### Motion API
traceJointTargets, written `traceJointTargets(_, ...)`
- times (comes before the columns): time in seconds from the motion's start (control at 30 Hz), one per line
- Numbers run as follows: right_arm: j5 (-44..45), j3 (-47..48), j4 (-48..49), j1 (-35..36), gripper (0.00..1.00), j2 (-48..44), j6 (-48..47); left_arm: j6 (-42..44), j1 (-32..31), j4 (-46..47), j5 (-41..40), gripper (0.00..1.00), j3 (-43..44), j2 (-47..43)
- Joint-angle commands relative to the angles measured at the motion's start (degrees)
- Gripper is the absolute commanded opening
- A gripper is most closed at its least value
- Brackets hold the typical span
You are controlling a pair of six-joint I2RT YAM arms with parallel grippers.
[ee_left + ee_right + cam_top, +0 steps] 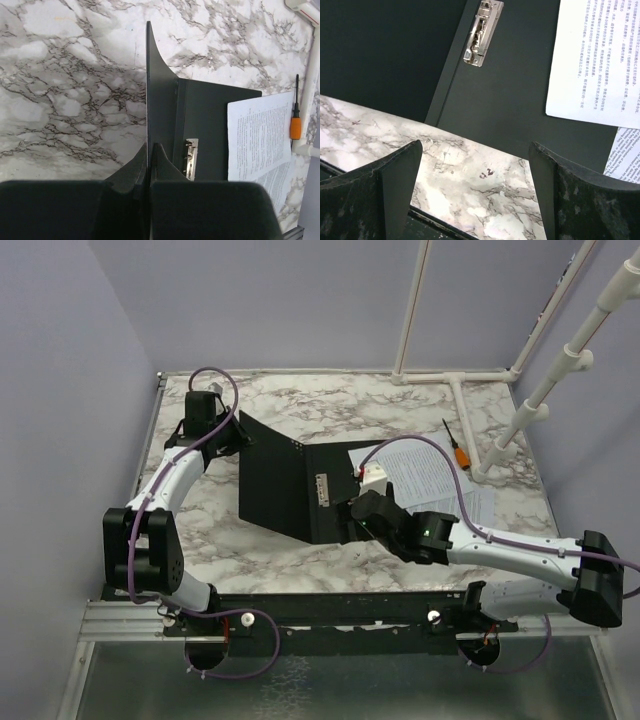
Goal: Put the files into the folder
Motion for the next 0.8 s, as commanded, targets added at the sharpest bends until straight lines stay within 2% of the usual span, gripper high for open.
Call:
traceJointTargets(0.0,-0.5,-0.4,0.8,-1.4,0.91,2.9,0.8,0.6,1.2,-1.1,-1.7,0.0,-3.8,-1.1)
traceJointTargets(0.1,-1.3,0.0,1.6,-1.9,0.91,4.5,0.3,1.9,1.6,-3.6,-5.3,0.0,-5.8,-2.3)
traceJointTargets(0.13,-1.7,0.3,1.7,-2.1,0.91,5.2,0.0,2.4,1.6,-4.6,-6.3,0.05,-6.4,-2.7)
traceJointTargets(0.23,-2.3,1.5,1.7,-2.5,0.91,7.1,-0.6,3.7,1.7,-6.8,-9.2,0.37,-8.1,-4.2)
traceJointTargets(0.4,-3.6,4.2,1.2,-3.2,0.91,10.2,-1.9,5.2,1.7,-10.4,-14.9,0.58,-9.4,-6.5)
traceJointTargets(0.6,-5.4,8.5,-0.6,-4.0,0.88,13.9,-3.1,6.2,1.7,-13.7,-23.3,0.72,-9.7,-10.7)
traceJointTargets(0.77,-7.0,11.4,-1.8,-5.0,0.84,16.6,-3.9,5.9,1.5,-14.8,-25.9,0.81,-10.0,-15.6)
